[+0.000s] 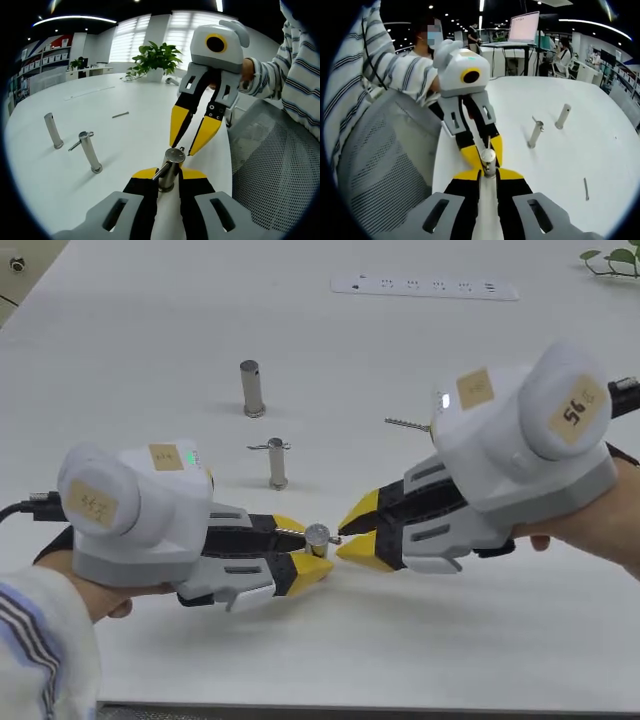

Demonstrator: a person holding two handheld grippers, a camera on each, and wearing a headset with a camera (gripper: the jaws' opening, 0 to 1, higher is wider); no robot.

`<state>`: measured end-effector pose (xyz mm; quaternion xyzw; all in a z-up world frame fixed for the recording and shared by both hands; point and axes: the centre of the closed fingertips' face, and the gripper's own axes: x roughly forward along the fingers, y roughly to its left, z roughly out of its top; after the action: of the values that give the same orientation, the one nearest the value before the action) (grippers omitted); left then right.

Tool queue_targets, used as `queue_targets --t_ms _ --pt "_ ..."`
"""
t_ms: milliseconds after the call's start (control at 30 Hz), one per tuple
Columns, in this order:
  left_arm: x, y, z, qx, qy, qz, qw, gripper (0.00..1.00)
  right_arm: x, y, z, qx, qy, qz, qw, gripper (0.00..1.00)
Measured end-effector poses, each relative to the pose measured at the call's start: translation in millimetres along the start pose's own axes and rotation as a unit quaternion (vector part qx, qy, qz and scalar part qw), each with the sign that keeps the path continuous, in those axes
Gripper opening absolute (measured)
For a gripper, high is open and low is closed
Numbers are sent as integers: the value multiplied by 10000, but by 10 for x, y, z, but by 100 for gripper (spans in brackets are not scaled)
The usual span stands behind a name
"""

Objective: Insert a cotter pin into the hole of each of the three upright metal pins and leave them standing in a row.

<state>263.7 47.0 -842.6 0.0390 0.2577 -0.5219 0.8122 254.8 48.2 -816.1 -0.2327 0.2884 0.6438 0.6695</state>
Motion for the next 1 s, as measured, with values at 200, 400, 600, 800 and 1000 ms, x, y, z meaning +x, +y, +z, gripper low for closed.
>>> queue_targets --t_ms 200,400,600,800,1000 --pt "-48 -18 -19 209 70 -54 9997 23 22 25 77 -46 -74 10 10000 17" --pt "-131 -13 -58 263 131 -79 9995 43 73 17 107 -92 -113 -77 9999 18" --pt "-185 -53 -95 222 211 -185 9994 66 132 40 94 -38 -95 -53 9999 19" --pt "-243 39 -128 194 270 144 9993 88 165 36 107 65 -149 -65 9998 20" --pt "-288 47 -176 108 347 190 9992 99 224 20 98 25 -145 -127 9998 19"
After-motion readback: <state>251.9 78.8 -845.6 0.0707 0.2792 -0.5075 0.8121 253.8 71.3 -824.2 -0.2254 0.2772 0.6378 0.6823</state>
